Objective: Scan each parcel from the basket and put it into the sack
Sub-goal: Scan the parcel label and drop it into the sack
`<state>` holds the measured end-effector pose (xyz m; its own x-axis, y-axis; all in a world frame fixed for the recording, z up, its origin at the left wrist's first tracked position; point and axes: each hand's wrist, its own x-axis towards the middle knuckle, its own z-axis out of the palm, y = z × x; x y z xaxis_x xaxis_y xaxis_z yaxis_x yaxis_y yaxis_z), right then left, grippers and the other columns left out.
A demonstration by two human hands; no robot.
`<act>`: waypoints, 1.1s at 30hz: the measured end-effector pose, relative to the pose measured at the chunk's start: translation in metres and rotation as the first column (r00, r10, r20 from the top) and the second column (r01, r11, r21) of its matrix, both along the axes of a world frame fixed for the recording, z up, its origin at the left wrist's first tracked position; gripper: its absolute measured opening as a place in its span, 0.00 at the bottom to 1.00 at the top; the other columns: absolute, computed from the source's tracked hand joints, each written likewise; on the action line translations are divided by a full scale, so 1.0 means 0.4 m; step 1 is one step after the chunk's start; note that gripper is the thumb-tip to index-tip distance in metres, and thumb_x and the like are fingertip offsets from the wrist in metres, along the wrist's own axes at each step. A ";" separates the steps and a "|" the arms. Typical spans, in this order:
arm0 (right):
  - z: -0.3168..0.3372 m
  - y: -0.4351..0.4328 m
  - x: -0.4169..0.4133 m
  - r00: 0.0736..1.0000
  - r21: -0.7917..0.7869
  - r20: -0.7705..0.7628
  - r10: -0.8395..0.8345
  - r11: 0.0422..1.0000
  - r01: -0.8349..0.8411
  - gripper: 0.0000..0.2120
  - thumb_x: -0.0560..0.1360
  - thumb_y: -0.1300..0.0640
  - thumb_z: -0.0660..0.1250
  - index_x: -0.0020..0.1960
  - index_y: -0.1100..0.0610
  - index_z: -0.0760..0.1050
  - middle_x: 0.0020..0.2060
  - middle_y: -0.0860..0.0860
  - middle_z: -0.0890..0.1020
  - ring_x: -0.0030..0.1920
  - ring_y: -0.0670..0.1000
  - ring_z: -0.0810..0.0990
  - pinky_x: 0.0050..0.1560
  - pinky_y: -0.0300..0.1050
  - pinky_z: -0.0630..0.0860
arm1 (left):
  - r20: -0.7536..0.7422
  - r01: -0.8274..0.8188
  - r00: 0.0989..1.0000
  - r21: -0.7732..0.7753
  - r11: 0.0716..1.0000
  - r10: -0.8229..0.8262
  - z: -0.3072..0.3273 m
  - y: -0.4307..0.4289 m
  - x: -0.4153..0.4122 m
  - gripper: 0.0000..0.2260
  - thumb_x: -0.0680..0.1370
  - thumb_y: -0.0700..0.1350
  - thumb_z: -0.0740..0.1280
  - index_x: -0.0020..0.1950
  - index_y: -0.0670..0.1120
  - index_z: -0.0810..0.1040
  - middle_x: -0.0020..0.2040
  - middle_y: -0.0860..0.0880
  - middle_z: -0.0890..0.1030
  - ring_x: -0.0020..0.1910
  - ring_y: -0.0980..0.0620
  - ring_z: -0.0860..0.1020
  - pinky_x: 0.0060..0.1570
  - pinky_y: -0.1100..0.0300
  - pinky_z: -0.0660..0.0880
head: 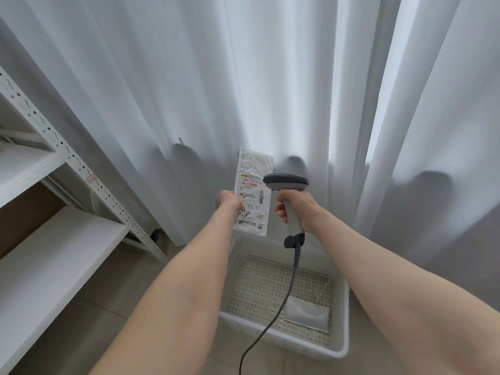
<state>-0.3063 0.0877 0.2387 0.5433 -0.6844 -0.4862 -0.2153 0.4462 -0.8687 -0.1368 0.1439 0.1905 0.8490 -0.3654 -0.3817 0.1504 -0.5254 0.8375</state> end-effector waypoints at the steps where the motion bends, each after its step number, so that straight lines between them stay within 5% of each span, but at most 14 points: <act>1: 0.003 0.003 0.001 1.000 0.001 0.002 0.000 1.000 0.000 0.03 0.74 0.65 0.64 0.41 0.63 0.74 0.30 0.57 0.77 0.23 0.49 0.74 0.24 0.38 0.71 | 0.002 -0.001 1.000 -0.002 1.000 0.001 -0.002 0.002 0.002 0.09 0.75 0.33 0.63 0.42 0.44 0.79 0.47 0.43 0.83 0.46 0.43 0.83 0.48 0.48 0.81; 19: 0.041 0.062 0.012 0.999 0.009 -0.011 0.050 0.999 -0.050 0.02 0.73 0.65 0.63 0.42 0.60 0.71 0.29 0.56 0.74 0.22 0.49 0.73 0.24 0.37 0.70 | -0.018 0.012 1.000 -0.039 0.999 -0.013 -0.013 0.045 0.028 0.09 0.75 0.34 0.64 0.50 0.41 0.82 0.48 0.43 0.83 0.46 0.43 0.82 0.49 0.48 0.81; 33: 0.056 0.121 0.003 0.997 -0.028 -0.024 0.069 0.997 -0.070 0.01 0.73 0.65 0.63 0.44 0.61 0.72 0.30 0.56 0.74 0.23 0.49 0.73 0.24 0.38 0.71 | -0.046 0.003 0.999 -0.021 1.000 -0.004 -0.037 0.083 0.052 0.08 0.72 0.34 0.63 0.43 0.42 0.81 0.48 0.43 0.83 0.42 0.43 0.82 0.47 0.45 0.81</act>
<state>-0.3050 0.1360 0.2611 0.5792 -0.6589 -0.4799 -0.2650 0.4045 -0.8753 -0.1162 0.1770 0.1756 0.8294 -0.3769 -0.4124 0.1870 -0.5083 0.8406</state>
